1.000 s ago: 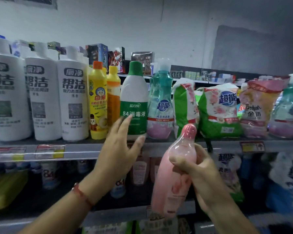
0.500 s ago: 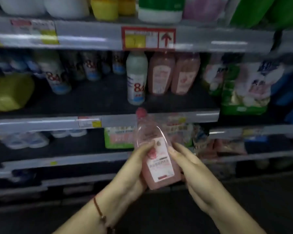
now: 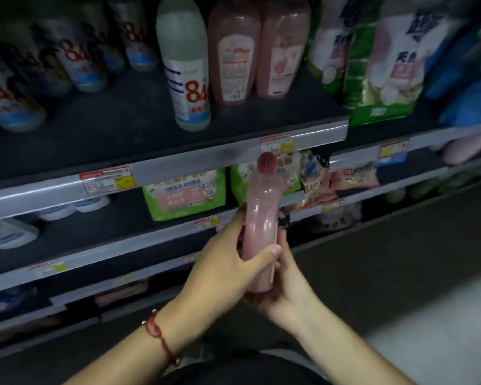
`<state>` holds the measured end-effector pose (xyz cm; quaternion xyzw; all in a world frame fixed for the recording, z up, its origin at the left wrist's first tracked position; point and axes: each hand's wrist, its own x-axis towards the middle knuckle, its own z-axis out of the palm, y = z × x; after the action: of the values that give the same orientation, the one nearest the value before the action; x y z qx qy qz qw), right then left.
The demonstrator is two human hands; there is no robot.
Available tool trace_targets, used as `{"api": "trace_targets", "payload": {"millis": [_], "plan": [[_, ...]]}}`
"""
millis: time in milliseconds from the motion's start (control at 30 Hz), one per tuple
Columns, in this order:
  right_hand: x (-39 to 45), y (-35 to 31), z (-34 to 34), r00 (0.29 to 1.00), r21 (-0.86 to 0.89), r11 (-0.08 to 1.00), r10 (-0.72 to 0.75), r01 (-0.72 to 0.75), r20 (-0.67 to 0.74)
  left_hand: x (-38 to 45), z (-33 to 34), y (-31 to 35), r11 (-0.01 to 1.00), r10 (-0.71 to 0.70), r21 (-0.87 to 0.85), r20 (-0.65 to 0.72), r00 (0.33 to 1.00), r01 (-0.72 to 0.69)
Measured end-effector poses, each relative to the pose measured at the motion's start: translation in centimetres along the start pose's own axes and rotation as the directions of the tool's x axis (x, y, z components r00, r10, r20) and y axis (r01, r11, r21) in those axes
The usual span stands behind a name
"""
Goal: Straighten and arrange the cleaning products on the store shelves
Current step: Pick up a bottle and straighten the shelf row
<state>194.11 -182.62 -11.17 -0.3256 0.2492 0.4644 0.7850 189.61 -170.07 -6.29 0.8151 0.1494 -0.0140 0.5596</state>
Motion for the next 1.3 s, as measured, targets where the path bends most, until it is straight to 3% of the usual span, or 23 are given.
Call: {"api": "trace_targets", "payload": {"millis": [100, 167, 267, 367, 500, 733, 967, 1167, 1300], "plan": [[0.0, -0.2, -0.2, 0.986, -0.199, 0.969, -0.158, 0.146, -0.046, 0.9, -0.6, -0.9, 1.0, -0.006, -0.012, 0.032, 0.999, 0.006], [-0.5, -1.2, 0.1, 0.958, -0.374, 0.893, -0.284, 0.251, -0.034, 1.7, -0.9, -1.3, 0.998, -0.018, -0.052, 0.064, 0.998, 0.022], [-1.6, -3.5, 0.4, 0.878, -0.585, 0.703, -0.477, 0.404, 0.033, 3.1, -0.8, -0.7, 0.977, -0.041, -0.204, 0.119, 0.992, 0.065], [-2.4, -5.9, 0.8, 0.794, -0.686, 0.51, -0.585, 0.519, 0.166, 4.0, -0.1, 0.9, 0.952, 0.002, -0.304, 0.145, 0.989, 0.043], [-2.7, -9.9, 1.4, 0.729, -0.692, 0.373, -0.601, 0.618, 0.328, 6.2, 0.9, 3.3, 0.965, 0.087, -0.253, 0.041, 0.995, -0.074], [-1.3, -18.2, 4.9, 0.623, -0.674, 0.137, -0.544, 0.726, 0.562, 11.5, 1.2, 8.1, 0.958, 0.082, -0.25, -0.225, 0.971, -0.138], [2.7, -24.8, 7.4, 0.648, -0.685, 0.055, -0.386, 0.727, 0.657, 15.8, 1.1, 10.7, 0.921, 0.183, -0.212, -0.504, 0.844, -0.326], [5.1, -26.6, 8.3, 0.59, -0.692, -0.071, -0.465, 0.718, 0.66, 18.2, 1.4, 11.7, 0.941, 0.286, 0.008, -0.551, 0.784, -0.337], [5.9, -26.7, 8.3, 0.605, -0.726, -0.157, -0.452, 0.669, 0.655, 19.3, 1.7, 10.3, 0.94, 0.309, 0.051, -0.55, 0.776, -0.338]]}}
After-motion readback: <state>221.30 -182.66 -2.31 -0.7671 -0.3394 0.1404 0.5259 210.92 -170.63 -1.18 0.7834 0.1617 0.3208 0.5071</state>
